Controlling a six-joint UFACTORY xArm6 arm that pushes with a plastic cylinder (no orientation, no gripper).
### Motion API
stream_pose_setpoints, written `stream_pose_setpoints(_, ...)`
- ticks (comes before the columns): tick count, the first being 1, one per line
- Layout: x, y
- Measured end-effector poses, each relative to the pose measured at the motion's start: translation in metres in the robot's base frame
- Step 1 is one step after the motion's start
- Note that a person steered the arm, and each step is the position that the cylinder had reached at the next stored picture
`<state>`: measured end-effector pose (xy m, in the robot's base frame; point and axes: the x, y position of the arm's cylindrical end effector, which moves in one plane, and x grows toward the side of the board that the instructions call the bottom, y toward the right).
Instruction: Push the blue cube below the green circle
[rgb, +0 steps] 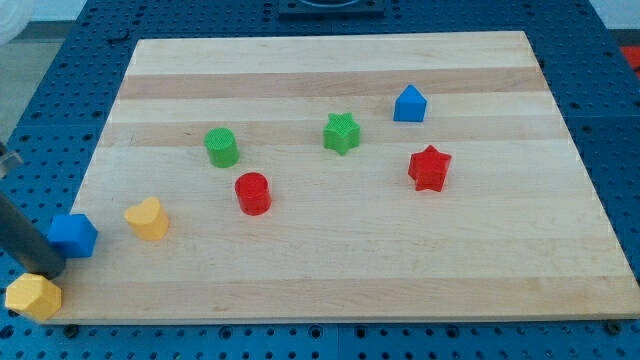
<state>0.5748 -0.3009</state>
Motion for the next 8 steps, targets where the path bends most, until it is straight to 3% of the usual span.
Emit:
stream_pose_setpoints(4, -0.054, -0.003)
stream_pose_setpoints(8, -0.084, 0.062)
